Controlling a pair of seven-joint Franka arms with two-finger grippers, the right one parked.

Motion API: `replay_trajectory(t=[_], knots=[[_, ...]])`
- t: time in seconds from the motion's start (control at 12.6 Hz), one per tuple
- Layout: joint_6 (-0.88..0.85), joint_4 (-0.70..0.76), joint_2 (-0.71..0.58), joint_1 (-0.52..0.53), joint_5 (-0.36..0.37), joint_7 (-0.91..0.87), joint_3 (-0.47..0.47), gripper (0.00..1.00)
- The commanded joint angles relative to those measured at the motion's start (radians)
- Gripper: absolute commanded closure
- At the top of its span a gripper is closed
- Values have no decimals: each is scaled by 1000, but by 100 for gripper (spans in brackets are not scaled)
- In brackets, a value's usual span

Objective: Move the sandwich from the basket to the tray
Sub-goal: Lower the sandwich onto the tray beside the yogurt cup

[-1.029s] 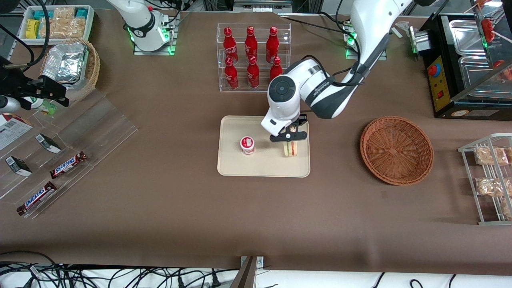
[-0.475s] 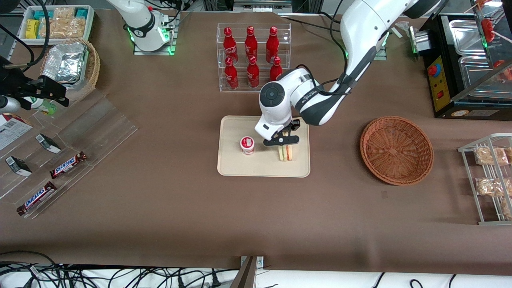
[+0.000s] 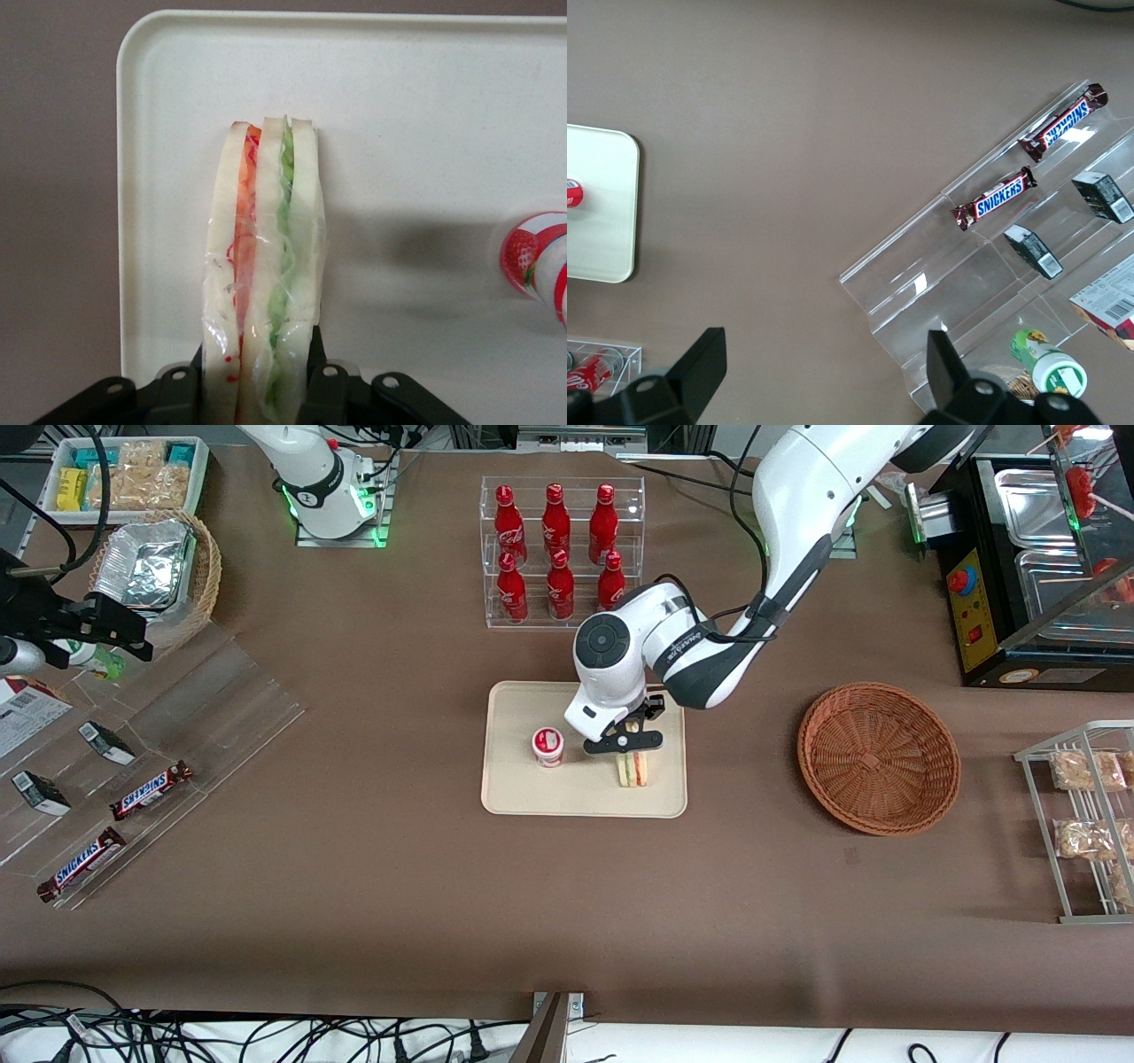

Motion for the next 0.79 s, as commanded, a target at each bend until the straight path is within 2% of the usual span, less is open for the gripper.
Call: replay_trajectory(t=[0.0, 0.16, 0.24, 0.47, 0.71], knots=[[-12, 32, 27, -19, 33, -25, 4, 59], [-12, 32, 24, -19, 33, -25, 4, 58], [-12, 32, 24, -19, 33, -25, 4, 53], [-13, 33, 22, -18, 33, -25, 4, 1], [-22, 36, -8, 2, 25, -25, 1, 0]])
